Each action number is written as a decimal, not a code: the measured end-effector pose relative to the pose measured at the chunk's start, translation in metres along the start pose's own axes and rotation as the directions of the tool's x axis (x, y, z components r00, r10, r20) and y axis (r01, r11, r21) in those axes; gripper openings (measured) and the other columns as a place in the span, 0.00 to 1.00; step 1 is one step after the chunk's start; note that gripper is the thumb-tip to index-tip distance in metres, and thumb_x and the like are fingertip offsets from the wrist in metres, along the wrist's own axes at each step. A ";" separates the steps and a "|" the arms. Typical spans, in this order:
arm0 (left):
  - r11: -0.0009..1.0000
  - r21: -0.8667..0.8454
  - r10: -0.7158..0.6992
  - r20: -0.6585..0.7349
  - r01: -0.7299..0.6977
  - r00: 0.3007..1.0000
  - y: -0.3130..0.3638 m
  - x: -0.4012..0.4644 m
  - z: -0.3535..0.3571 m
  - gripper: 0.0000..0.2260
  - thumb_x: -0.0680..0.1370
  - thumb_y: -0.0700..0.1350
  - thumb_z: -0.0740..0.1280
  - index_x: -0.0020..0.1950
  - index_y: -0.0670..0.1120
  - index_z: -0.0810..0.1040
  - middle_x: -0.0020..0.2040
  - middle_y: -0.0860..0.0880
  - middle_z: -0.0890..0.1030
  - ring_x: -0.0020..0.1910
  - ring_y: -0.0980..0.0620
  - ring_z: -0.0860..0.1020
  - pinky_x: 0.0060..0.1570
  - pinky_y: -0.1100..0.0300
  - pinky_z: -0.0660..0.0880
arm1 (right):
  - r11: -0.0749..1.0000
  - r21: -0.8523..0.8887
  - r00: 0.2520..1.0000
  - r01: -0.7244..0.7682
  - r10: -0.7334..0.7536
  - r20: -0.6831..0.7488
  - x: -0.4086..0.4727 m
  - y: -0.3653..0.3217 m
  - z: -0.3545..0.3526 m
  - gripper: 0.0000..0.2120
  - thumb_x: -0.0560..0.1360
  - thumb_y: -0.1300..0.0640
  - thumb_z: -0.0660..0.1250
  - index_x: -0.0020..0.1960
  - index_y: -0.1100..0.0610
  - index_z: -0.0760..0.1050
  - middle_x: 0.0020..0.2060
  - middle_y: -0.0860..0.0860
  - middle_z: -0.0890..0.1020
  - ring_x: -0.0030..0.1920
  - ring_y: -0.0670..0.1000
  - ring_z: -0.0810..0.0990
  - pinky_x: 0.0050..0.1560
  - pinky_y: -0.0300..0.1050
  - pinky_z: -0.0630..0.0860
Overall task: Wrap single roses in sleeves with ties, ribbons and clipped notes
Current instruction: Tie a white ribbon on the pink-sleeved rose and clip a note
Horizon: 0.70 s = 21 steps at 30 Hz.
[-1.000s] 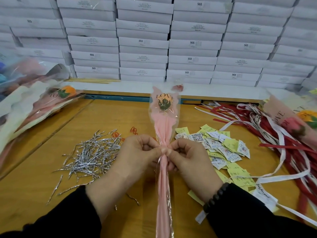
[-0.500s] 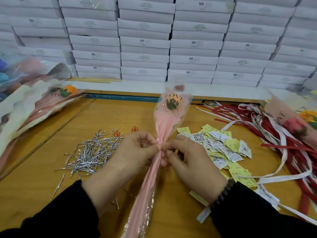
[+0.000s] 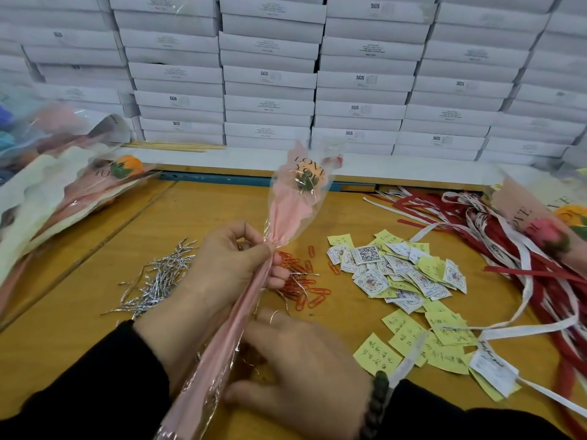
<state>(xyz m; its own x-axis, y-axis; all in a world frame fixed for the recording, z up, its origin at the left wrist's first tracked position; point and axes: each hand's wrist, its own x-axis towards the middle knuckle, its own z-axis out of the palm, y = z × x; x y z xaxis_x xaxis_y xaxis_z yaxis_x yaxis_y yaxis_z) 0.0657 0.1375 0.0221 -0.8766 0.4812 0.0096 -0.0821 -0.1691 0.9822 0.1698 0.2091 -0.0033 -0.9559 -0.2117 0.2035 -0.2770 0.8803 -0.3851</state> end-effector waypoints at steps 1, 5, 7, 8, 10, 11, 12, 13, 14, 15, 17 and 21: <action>1.000 -0.006 -0.002 0.002 0.002 1.000 0.000 -0.001 0.001 0.09 0.76 0.28 0.61 0.39 0.39 0.68 0.27 0.39 0.76 0.22 0.48 0.78 0.20 0.61 0.76 | 1.000 -0.023 1.000 -0.003 0.003 0.009 0.000 -0.001 0.001 0.22 0.74 0.44 0.65 0.65 0.49 0.68 0.58 0.50 0.72 0.56 0.54 0.73 0.51 0.49 0.70; 1.000 -0.013 -0.020 0.016 0.020 1.000 0.000 -0.003 0.003 0.08 0.76 0.28 0.61 0.41 0.39 0.69 0.28 0.39 0.77 0.23 0.49 0.78 0.20 0.62 0.76 | 0.998 -0.037 0.998 -0.053 0.054 0.031 0.000 0.002 -0.001 0.11 0.76 0.55 0.62 0.58 0.55 0.71 0.55 0.53 0.73 0.56 0.56 0.72 0.52 0.51 0.70; 1.000 -0.006 -0.021 0.026 0.021 0.999 0.000 -0.004 0.004 0.07 0.76 0.28 0.61 0.42 0.38 0.69 0.29 0.39 0.77 0.22 0.50 0.78 0.20 0.63 0.75 | 0.995 -0.054 0.994 -0.082 0.085 0.066 0.000 0.004 -0.004 0.08 0.77 0.55 0.61 0.55 0.56 0.70 0.54 0.54 0.72 0.55 0.57 0.73 0.52 0.51 0.69; 1.000 -0.006 -0.020 0.029 0.021 0.999 -0.001 -0.004 0.004 0.07 0.76 0.28 0.61 0.42 0.38 0.69 0.29 0.39 0.78 0.22 0.50 0.78 0.20 0.64 0.75 | 0.993 -0.078 0.992 -0.088 0.095 0.085 0.000 0.005 -0.006 0.08 0.78 0.55 0.61 0.55 0.57 0.70 0.55 0.54 0.72 0.55 0.57 0.73 0.52 0.51 0.69; 1.000 -0.012 -0.018 0.028 0.018 0.999 -0.001 -0.004 0.003 0.08 0.75 0.28 0.62 0.40 0.38 0.69 0.28 0.40 0.78 0.22 0.50 0.78 0.20 0.64 0.74 | 0.989 -0.128 0.989 -0.076 0.091 0.118 -0.001 0.005 -0.008 0.09 0.79 0.55 0.59 0.56 0.59 0.68 0.55 0.56 0.72 0.54 0.58 0.73 0.51 0.52 0.69; 1.000 -0.014 -0.016 0.027 0.016 1.000 -0.001 -0.004 0.002 0.08 0.75 0.28 0.62 0.40 0.38 0.69 0.27 0.41 0.78 0.22 0.50 0.77 0.20 0.64 0.74 | 0.987 -0.143 0.987 -0.070 0.088 0.131 -0.002 0.006 -0.009 0.09 0.79 0.55 0.58 0.57 0.59 0.68 0.55 0.56 0.72 0.54 0.59 0.73 0.50 0.52 0.69; 1.000 -0.016 -0.014 0.025 0.014 1.000 -0.001 -0.004 0.002 0.08 0.75 0.28 0.62 0.40 0.38 0.69 0.27 0.41 0.78 0.21 0.50 0.77 0.20 0.64 0.74 | 0.987 -0.146 0.986 -0.070 0.091 0.140 -0.002 0.007 -0.010 0.09 0.79 0.56 0.58 0.57 0.59 0.67 0.55 0.57 0.73 0.54 0.59 0.74 0.49 0.51 0.69; 1.000 -0.020 -0.014 0.024 0.014 1.000 -0.001 -0.004 0.002 0.08 0.75 0.28 0.61 0.40 0.38 0.68 0.27 0.41 0.79 0.21 0.51 0.77 0.20 0.64 0.74 | 0.987 -0.138 0.984 -0.079 0.100 0.150 -0.002 0.009 -0.012 0.09 0.79 0.57 0.59 0.58 0.59 0.67 0.54 0.57 0.73 0.54 0.59 0.74 0.49 0.51 0.69; 1.000 -0.026 -0.016 0.023 0.017 1.000 -0.001 -0.003 0.002 0.08 0.75 0.28 0.61 0.40 0.38 0.68 0.26 0.42 0.79 0.21 0.51 0.77 0.20 0.64 0.74 | 0.987 -0.128 0.980 -0.092 0.113 0.161 -0.002 0.011 -0.013 0.10 0.79 0.57 0.60 0.58 0.59 0.67 0.54 0.58 0.74 0.54 0.59 0.74 0.50 0.51 0.69; 0.999 -0.028 -0.019 0.023 0.020 1.000 -0.002 -0.003 0.002 0.08 0.75 0.28 0.61 0.40 0.38 0.69 0.26 0.42 0.79 0.21 0.51 0.77 0.20 0.64 0.74 | 0.987 -0.117 0.975 -0.112 0.132 0.178 -0.002 0.013 -0.016 0.10 0.78 0.58 0.61 0.58 0.59 0.68 0.54 0.58 0.75 0.54 0.58 0.74 0.52 0.51 0.70; 0.999 -0.025 -0.022 0.025 0.023 0.999 -0.002 -0.004 0.003 0.07 0.75 0.28 0.62 0.41 0.38 0.69 0.26 0.42 0.79 0.21 0.51 0.77 0.20 0.64 0.75 | 0.982 -0.096 0.963 -0.163 0.180 0.203 -0.001 0.017 -0.020 0.08 0.77 0.59 0.62 0.56 0.57 0.72 0.53 0.56 0.77 0.55 0.56 0.74 0.53 0.48 0.70; 0.999 -0.030 -0.026 0.024 0.027 0.999 -0.002 -0.005 0.002 0.04 0.75 0.29 0.63 0.44 0.36 0.71 0.27 0.41 0.79 0.22 0.51 0.78 0.21 0.63 0.75 | 0.968 -0.079 0.956 -0.239 0.249 0.155 -0.005 0.031 -0.033 0.05 0.77 0.60 0.60 0.50 0.53 0.73 0.51 0.52 0.77 0.53 0.51 0.74 0.51 0.43 0.69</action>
<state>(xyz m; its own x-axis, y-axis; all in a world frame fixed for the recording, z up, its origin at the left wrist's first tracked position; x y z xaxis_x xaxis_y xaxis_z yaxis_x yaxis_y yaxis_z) 0.0712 0.1370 0.0206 -0.8627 0.5056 -0.0115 -0.1196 -0.1819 0.9760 0.1695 0.2511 0.0136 -0.9980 -0.0488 -0.0406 -0.0315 0.9360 -0.3505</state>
